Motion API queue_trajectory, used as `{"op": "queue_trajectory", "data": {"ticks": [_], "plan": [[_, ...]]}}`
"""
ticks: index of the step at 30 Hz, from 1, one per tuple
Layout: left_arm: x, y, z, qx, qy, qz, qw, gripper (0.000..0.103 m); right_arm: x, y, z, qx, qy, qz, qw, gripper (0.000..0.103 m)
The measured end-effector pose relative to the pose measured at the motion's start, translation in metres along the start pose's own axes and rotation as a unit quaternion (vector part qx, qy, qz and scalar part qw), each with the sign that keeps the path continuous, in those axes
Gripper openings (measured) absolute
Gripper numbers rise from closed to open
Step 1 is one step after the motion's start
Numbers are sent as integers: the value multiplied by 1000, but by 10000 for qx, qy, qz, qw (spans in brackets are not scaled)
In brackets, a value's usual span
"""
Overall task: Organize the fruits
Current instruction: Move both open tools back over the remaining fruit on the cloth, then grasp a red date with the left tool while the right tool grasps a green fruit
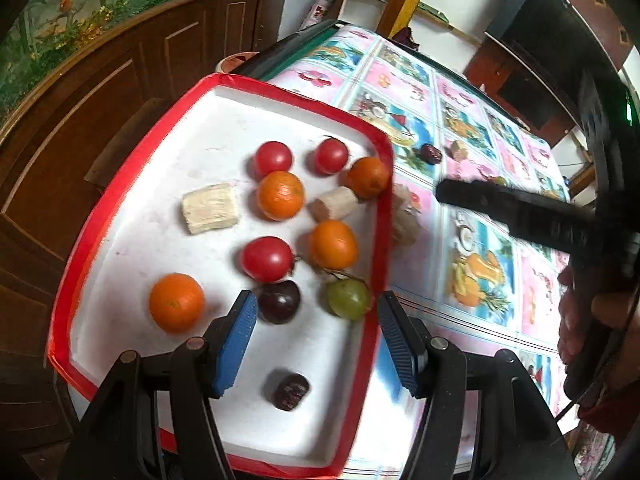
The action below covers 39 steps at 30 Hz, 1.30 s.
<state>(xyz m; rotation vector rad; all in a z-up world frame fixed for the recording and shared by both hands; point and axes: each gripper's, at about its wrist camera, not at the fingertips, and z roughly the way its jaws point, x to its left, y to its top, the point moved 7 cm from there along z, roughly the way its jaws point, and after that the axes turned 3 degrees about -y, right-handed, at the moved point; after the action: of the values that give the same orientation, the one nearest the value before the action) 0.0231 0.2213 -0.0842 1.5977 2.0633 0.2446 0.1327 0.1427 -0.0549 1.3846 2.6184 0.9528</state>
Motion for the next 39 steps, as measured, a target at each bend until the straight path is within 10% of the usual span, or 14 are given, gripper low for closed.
{"op": "queue_trajectory", "data": {"ticks": [16,39], "plan": [[-72,-3,20,284,-454,553,9970,63,-106,-95,-31,259,-521,1100,9922,63],[-125,124,128,434,-108,662,9968,61,-235,-34,-18,-154,-1436,1519,9778,53]]}}
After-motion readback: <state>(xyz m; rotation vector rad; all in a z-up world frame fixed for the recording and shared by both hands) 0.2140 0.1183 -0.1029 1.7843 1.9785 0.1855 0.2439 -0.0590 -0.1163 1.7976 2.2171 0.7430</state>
